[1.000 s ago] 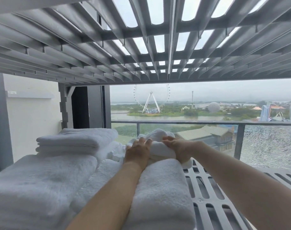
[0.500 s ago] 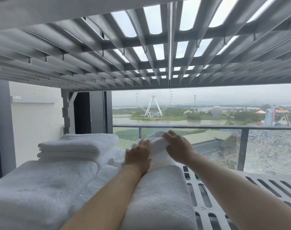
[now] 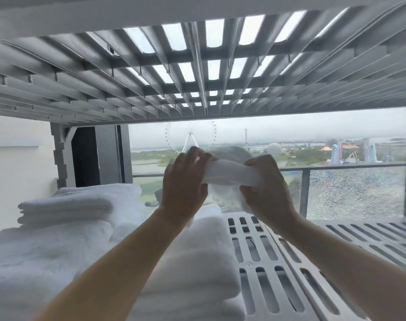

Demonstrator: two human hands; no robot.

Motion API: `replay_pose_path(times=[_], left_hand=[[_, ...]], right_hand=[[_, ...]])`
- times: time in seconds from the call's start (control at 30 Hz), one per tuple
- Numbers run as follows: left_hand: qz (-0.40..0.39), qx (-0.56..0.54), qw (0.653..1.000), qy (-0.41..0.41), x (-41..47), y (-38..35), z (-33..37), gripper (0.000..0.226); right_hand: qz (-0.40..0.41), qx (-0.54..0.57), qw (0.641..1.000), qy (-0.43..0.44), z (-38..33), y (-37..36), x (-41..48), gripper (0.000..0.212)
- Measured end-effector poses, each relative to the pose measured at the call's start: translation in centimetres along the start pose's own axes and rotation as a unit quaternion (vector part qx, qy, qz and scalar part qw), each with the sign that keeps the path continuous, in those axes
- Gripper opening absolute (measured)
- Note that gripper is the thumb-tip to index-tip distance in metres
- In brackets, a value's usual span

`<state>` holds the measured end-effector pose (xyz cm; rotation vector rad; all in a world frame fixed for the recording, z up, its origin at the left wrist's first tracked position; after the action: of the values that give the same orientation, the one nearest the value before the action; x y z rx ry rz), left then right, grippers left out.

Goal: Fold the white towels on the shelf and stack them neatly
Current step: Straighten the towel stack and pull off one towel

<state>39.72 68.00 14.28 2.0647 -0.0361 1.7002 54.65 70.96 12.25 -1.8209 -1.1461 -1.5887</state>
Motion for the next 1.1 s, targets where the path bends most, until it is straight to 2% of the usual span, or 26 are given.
replay_pose_path(times=[0.27,0.43,0.63,0.8,1.1], left_hand=[[0.041,-0.101,0.988,-0.111,-1.4,2.0,11.8,0.054],[0.006,-0.142,0.985,-0.101,-2.2,0.4,19.6,0.047],[-0.038,-0.18,0.979,-0.088,-2.2,-2.1,30.8,0.054],[-0.056,-0.205,0.973,-0.091,-1.4,-3.4,41.2,0.05],[-0.115,-0.212,0.96,-0.144,-0.6,-6.9,56.8,0.053]], right_hand=[[0.03,-0.055,0.997,-0.04,0.5,12.7,-5.7,0.05],[0.04,-0.103,0.993,-0.042,2.0,19.6,-9.5,0.047],[0.065,-0.121,0.985,-0.108,6.0,29.8,-13.4,0.051],[0.056,-0.182,0.976,-0.101,8.7,39.5,-15.7,0.048],[0.046,-0.212,0.964,-0.156,15.4,52.5,-20.0,0.037]])
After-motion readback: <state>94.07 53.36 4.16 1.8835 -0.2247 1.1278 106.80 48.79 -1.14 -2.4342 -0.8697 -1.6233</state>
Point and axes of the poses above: each hand's wrist, its own x-axis towards the middle knuckle, its own y-axis out of the back of the hand, z = x × y, the point moved 9 cm from there along x, towards the middle knuckle
